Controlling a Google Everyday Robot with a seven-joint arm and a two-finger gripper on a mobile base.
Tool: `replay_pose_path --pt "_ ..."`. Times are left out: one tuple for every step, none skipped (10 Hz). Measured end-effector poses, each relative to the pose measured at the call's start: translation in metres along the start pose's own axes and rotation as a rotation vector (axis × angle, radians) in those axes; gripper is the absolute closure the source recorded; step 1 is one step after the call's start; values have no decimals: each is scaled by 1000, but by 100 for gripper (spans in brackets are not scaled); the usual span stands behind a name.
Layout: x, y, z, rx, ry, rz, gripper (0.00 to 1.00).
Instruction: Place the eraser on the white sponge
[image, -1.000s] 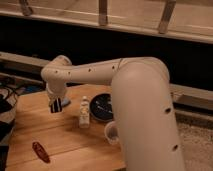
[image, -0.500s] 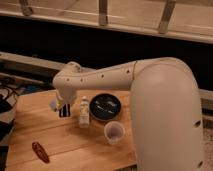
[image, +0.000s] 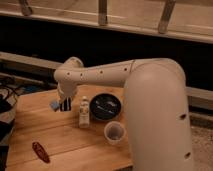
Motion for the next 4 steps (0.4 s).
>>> replay_pose_path --pt "-16 -2 8 -1 7 -1 93" --pt "-32 -1 20 -7 14 -3 93" --pt "-45 4 36 -19 27 -10 93" --pt "-53 6 51 -32 40 -15 93"
